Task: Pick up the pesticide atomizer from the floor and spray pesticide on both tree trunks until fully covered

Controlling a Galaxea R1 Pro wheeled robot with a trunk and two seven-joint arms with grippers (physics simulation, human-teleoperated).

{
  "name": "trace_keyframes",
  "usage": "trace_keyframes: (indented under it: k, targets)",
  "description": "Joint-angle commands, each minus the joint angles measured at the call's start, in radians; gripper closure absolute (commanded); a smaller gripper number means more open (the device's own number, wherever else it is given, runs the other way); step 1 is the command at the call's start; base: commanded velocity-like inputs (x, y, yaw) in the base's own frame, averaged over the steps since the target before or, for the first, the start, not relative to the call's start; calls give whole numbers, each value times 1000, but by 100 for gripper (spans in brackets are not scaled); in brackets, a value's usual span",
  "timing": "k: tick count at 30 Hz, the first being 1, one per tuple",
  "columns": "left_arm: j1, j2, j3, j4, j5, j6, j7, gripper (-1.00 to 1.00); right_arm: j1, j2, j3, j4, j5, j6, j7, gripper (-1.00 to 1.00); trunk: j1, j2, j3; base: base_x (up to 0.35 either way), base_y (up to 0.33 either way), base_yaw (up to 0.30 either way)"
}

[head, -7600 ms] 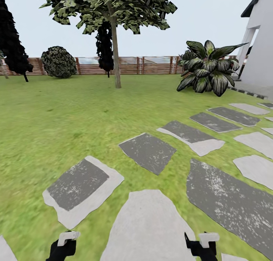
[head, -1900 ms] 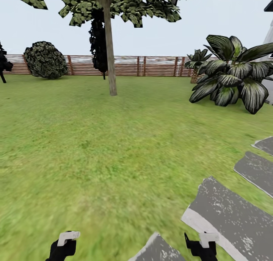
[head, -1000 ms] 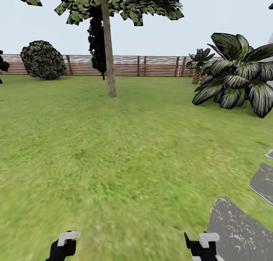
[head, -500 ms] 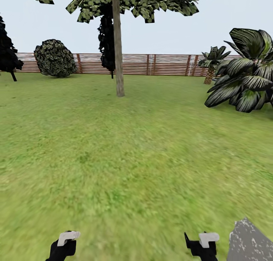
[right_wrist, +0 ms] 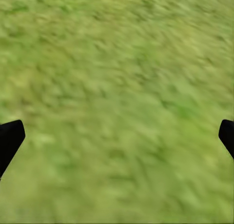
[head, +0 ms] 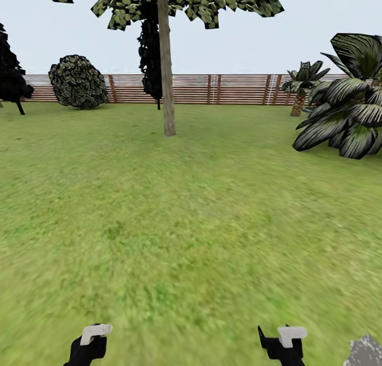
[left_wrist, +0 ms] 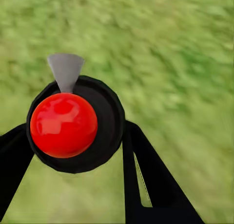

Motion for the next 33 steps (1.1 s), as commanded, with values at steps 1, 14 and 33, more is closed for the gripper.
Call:
trace_keyframes:
  k: [1,14,33]
  targets:
    - [-1,0,6,1,4,-2,-8,100,-1,0,0,1,0,-3,0,-100,0,0,-1,340,0,0]
    - [-1,0,6,1,4,-2,-8,100,-1,0,0,1,0,-3,0,-100,0,0,-1,340,0,0]
    - [-1,0,6,1,4,-2,-8,100,-1,0,0,1,0,-3,0,-100,0,0,-1,339,0,0]
